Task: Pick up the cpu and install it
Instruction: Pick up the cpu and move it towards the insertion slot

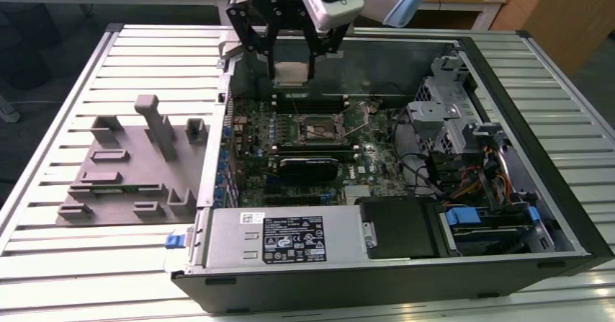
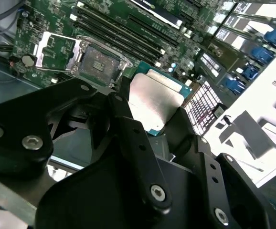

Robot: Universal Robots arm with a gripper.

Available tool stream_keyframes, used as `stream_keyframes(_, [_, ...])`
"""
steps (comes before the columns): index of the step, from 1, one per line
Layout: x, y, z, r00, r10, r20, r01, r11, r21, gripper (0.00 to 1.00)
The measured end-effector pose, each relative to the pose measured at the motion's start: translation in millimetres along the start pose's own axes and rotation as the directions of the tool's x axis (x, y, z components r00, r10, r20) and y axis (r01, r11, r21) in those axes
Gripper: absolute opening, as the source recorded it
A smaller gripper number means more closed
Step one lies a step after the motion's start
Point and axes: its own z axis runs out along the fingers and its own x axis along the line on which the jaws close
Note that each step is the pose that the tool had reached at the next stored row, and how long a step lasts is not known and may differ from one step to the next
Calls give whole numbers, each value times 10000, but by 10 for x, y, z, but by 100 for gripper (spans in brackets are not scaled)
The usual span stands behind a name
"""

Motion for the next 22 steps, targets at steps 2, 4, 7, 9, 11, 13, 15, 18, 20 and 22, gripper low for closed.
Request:
stream_keyframes(2, [-32,2,1,10000,0,0,0,10000,0,54])
stream_keyframes(4, [-66,4,3,10000,1,0,-1,10000,0,54])
stream_keyframes(7, [-114,9,9,10000,0,0,0,10000,-1,54])
stream_keyframes(9, [-144,16,16,10000,0,0,0,10000,0,54])
stream_keyframes(11, [-168,28,29,10000,0,0,0,10000,-1,54])
stream_keyframes(13, [-189,41,46,10000,1,-1,-1,10000,0,54])
stream_keyframes(15, [-211,53,70,10000,1,-1,-1,10000,0,54])
stream_keyframes(18, [-236,71,109,10000,1,-4,-1,10000,1,54])
stream_keyframes(20, [-251,87,139,10000,1,-3,-1,10000,-1,54])
stream_keyframes(22, [-260,106,167,10000,2,-4,-2,10000,0,54])
